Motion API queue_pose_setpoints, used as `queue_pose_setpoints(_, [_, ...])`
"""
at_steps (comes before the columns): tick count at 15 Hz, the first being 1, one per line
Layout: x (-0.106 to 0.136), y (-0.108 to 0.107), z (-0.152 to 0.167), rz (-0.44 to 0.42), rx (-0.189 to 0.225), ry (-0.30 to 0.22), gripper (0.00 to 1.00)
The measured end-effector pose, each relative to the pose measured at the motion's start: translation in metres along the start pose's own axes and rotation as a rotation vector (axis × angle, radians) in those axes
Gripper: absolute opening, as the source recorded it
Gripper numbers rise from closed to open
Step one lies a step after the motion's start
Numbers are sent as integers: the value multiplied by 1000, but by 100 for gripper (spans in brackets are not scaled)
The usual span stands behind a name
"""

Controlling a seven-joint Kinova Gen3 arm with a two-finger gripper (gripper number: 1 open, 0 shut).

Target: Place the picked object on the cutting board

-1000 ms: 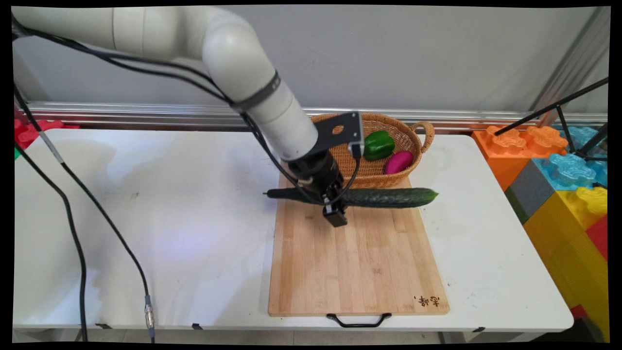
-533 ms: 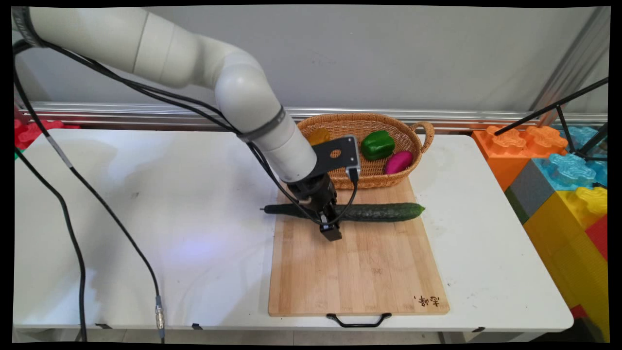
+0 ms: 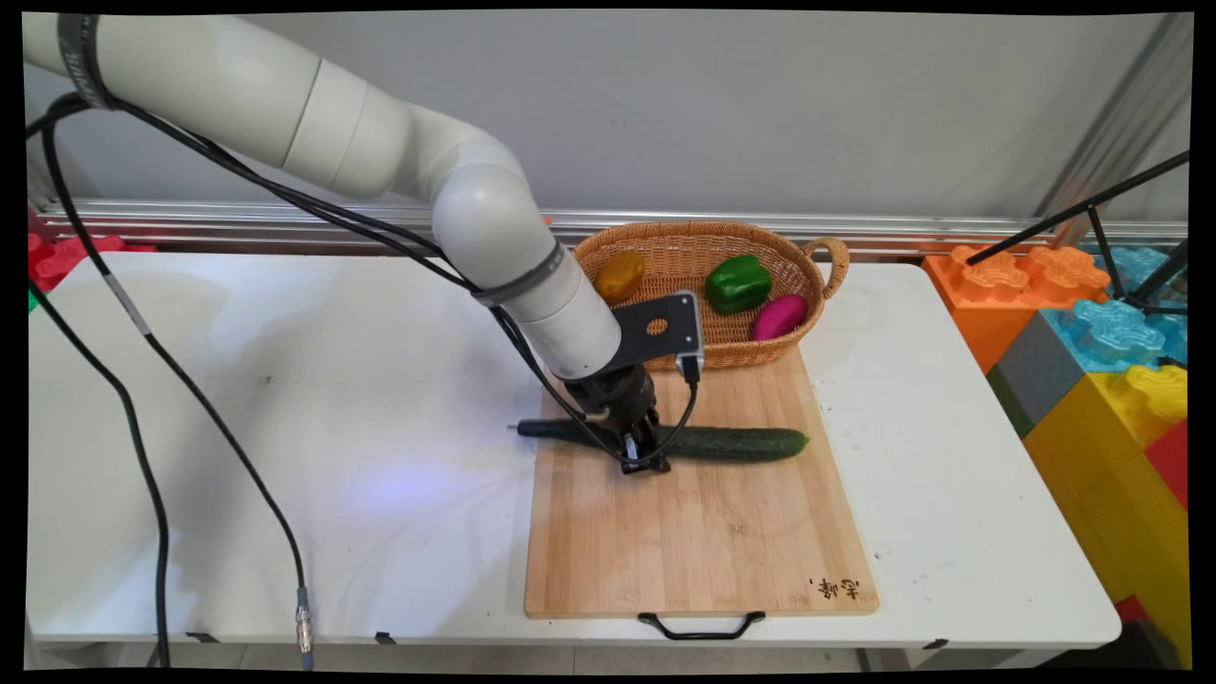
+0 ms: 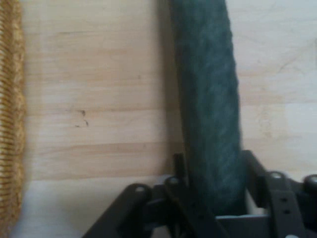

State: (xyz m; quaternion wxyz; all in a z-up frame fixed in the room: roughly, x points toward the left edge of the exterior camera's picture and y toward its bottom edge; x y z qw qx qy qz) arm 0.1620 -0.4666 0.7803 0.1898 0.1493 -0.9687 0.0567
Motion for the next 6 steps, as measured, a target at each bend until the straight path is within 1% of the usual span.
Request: queue_pose_setpoints(6, [-4, 3, 8, 1, -7, -11, 100])
